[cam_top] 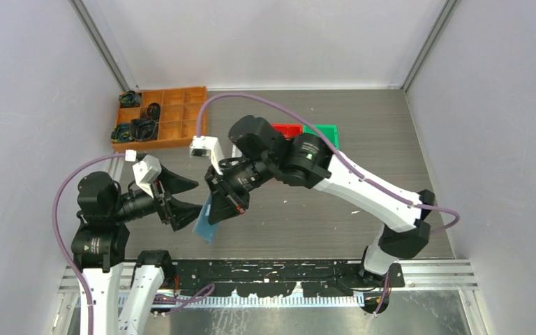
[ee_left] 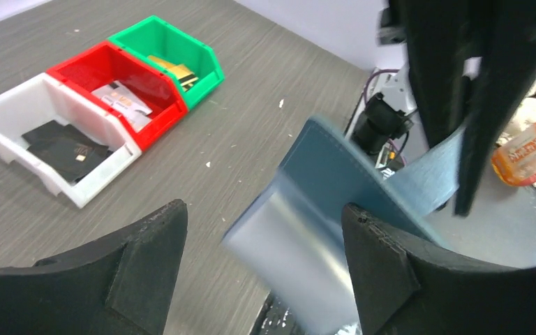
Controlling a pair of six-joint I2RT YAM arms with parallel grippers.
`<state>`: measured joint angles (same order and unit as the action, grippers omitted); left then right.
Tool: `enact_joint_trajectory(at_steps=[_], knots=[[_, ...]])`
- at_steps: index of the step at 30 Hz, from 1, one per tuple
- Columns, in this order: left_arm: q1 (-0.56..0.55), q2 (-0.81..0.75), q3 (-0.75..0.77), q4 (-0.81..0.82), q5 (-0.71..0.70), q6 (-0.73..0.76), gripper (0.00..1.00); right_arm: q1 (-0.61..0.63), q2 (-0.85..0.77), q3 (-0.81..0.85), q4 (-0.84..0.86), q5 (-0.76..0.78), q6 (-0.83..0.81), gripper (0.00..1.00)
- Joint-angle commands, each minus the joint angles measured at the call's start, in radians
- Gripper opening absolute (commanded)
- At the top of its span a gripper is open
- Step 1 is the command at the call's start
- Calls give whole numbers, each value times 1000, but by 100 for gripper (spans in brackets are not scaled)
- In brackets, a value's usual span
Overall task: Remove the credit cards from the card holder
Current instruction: Open the card holder at the center of the board.
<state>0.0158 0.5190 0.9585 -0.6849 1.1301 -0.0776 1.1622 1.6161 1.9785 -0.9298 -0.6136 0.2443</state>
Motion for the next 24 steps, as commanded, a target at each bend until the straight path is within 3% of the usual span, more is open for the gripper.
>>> enact_joint_trajectory(at_steps=[1, 10, 20, 21, 22, 24], knots=[[3, -45, 15, 87, 102, -64, 81, 13, 44, 129, -20, -108, -40, 1], [3, -124, 50, 53, 179, -153, 84, 12, 121, 262, -34, -225, -56, 1], [7, -153, 50, 120, 108, -221, 85, 15, 103, 224, 22, -263, -23, 1], [7, -151, 47, 160, 108, -263, 88, 17, 108, 222, 33, -274, -15, 1], [9, -148, 45, 180, 108, -291, 97, 20, 116, 229, 36, -282, -10, 1], [14, -143, 44, 191, 101, -290, 100, 25, 133, 251, 34, -303, -4, 1]])
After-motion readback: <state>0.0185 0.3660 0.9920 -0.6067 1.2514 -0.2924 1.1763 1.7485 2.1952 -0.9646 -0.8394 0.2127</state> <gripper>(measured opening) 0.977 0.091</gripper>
